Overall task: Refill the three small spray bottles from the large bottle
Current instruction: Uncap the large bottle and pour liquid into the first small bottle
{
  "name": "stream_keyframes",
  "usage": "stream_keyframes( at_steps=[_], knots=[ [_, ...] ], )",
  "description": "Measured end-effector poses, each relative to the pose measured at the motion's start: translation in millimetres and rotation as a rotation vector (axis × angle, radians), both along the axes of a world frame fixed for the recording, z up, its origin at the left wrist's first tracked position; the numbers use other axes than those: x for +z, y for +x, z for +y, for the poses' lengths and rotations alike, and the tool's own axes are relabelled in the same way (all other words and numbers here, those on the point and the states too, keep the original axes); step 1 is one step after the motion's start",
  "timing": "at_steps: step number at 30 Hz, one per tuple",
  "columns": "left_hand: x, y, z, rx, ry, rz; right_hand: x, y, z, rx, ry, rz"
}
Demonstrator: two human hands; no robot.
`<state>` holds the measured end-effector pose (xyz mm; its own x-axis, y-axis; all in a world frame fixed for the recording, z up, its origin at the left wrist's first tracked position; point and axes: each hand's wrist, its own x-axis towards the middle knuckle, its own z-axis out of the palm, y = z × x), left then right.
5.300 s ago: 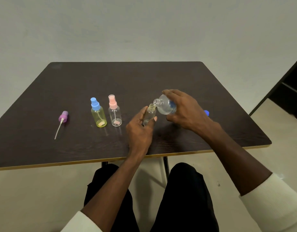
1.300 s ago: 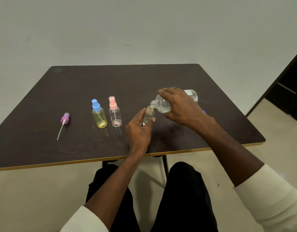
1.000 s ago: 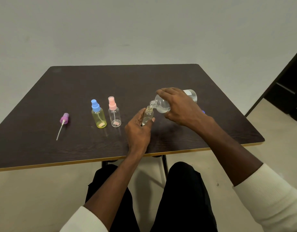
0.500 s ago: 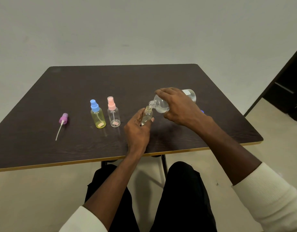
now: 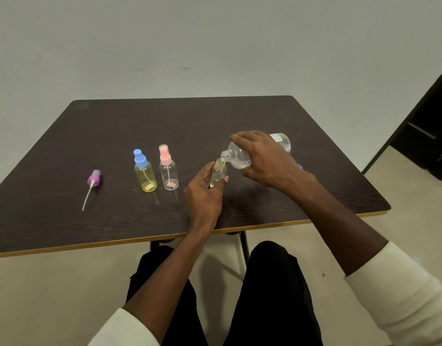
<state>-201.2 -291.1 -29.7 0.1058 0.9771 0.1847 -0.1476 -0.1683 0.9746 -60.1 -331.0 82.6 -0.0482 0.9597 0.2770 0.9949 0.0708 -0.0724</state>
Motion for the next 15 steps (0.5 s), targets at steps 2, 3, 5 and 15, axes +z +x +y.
stream_keyframes(
  at_steps=[2, 3, 5, 15],
  knots=[
    [-1.0, 0.3, 0.6, 0.002, -0.011, -0.003, 0.0, 0.2, 0.0, 0.003, 0.004, 0.002],
    [-1.1, 0.5, 0.9, 0.003, -0.019, -0.007, 0.0, 0.0, -0.2, 0.005, 0.007, 0.004],
    [-1.1, 1.0, 0.9, 0.002, -0.027, -0.005, 0.2, 0.2, -0.2, 0.006, 0.006, 0.004],
    [-1.8, 0.4, 0.8, 0.002, -0.034, -0.005, -0.3, -0.5, -0.2, 0.006, 0.005, 0.004]
  ],
)
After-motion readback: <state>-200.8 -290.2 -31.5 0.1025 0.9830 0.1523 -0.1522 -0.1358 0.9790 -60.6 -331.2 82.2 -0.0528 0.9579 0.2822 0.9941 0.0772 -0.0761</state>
